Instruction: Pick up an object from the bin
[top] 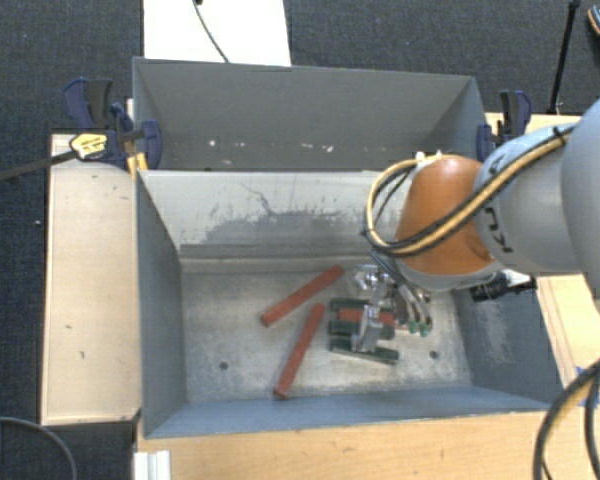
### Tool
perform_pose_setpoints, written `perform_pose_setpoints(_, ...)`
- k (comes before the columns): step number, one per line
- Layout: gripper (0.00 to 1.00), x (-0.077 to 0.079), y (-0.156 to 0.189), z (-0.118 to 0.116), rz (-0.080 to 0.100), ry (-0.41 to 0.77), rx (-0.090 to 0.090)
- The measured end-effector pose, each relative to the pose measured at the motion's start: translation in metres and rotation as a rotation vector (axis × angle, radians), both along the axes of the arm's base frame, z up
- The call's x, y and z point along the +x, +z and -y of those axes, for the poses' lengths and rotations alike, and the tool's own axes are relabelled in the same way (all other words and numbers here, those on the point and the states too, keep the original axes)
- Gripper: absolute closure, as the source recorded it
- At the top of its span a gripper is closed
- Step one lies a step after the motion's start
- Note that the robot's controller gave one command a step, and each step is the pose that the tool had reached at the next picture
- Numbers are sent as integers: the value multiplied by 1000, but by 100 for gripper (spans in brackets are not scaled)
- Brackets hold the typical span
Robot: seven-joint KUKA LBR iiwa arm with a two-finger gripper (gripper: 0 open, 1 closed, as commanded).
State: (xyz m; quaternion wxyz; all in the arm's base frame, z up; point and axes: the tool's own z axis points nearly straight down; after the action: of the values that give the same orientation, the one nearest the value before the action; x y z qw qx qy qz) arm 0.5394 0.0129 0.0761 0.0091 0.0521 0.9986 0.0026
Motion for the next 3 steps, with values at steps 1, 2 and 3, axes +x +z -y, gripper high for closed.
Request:
perform_pose_setpoints(1, 100, -1, 3, 0, -4, 1, -1)
perform_pose_setpoints(2, 100, -4, 21, 1, -19, 4, -3)
perform_pose_setpoints(3, 100, -1, 34, 1, -13, 4, -4)
